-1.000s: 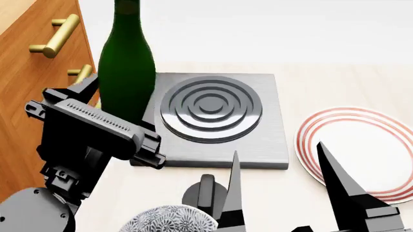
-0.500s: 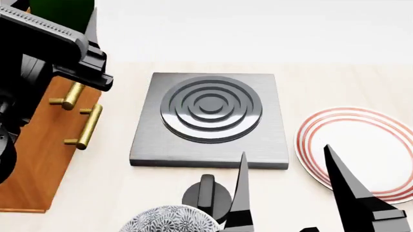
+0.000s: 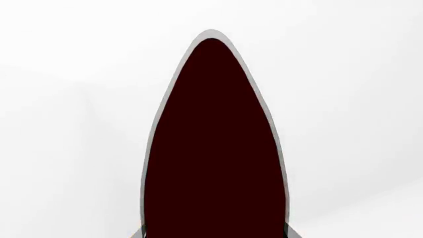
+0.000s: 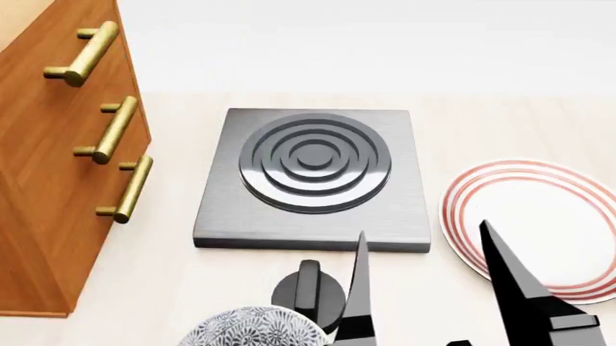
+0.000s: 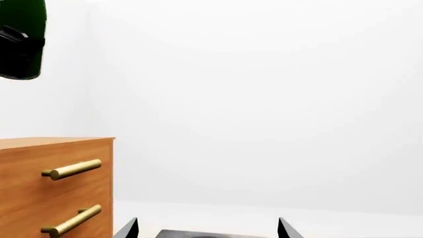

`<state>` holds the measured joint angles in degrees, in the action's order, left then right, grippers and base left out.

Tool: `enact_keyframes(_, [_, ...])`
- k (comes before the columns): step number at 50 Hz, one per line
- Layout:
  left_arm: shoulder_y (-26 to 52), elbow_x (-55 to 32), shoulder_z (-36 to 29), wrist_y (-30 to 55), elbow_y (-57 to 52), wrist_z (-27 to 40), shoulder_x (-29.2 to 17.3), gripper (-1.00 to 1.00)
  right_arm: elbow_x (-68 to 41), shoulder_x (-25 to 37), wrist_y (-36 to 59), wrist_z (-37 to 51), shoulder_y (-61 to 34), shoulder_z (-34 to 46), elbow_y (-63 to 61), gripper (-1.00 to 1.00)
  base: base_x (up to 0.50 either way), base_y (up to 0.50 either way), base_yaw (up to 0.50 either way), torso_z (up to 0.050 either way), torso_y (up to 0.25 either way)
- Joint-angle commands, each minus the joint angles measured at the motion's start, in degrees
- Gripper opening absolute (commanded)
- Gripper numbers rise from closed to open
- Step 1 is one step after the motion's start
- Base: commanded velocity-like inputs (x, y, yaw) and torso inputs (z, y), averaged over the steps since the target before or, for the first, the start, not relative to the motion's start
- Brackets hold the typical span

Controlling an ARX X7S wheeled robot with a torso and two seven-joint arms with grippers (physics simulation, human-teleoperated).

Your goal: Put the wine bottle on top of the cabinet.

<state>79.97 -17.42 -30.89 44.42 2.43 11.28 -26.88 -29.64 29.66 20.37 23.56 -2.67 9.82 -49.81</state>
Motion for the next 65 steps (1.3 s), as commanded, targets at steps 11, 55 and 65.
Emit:
enact_keyframes(11, [16.08,0.86,2.2,-1.87,14.98,-4.66,2.73,-1.0,2.16,-1.56,-0.1,-0.67,-0.84,0.71,0.84,1.0,0.0,0.0,0.0,0.0,0.001])
enact_keyframes(55, [14.37,-5.15,10.51,3.51,31.77,-2.54,4.05,-1.0,2.11,-1.11,0.0,-0.33,-1.44,2.45,0.61,1.0,0.0,0.0,0.0,0.0,0.001])
enact_keyframes(65, [13.19,-6.4,12.26,5.85,33.39,-0.97,4.4,-1.0,2.09,-0.94,-0.19,-0.43,-1.41,2.74,0.85,1.0,0.0,0.0,0.0,0.0,0.001])
